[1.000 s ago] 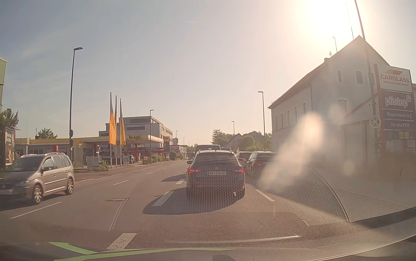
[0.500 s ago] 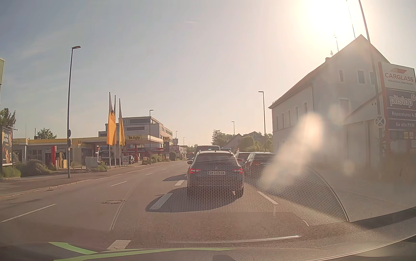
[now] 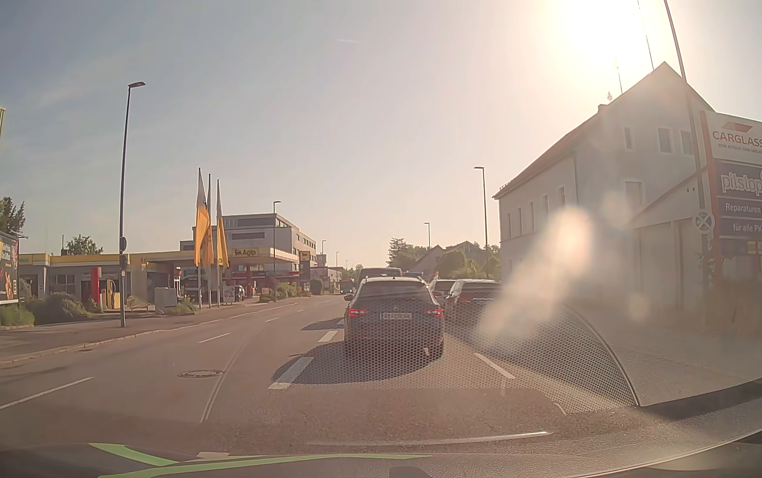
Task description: Follow the waypoints while adhering to traffic rules and regulations
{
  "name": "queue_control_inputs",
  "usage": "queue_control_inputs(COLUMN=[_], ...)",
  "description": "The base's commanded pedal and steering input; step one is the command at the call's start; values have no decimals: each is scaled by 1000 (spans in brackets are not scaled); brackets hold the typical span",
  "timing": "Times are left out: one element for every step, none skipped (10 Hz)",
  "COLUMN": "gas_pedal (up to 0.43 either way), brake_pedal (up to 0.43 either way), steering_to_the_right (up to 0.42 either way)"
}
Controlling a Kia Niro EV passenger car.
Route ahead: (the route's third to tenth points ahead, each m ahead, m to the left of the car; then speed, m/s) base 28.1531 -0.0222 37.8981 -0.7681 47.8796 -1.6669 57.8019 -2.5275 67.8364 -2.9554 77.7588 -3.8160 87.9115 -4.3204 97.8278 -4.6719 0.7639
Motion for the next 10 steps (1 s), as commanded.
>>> queue_control_inputs(gas_pedal=[0,0,47,67,67,79,79,79,87,98], brake_pedal=[0,0,0,0,0,0,0,0,0,0], steering_to_the_right=[-1,-1,-1,-1,-1,-1,-1,-2,-6,-9])
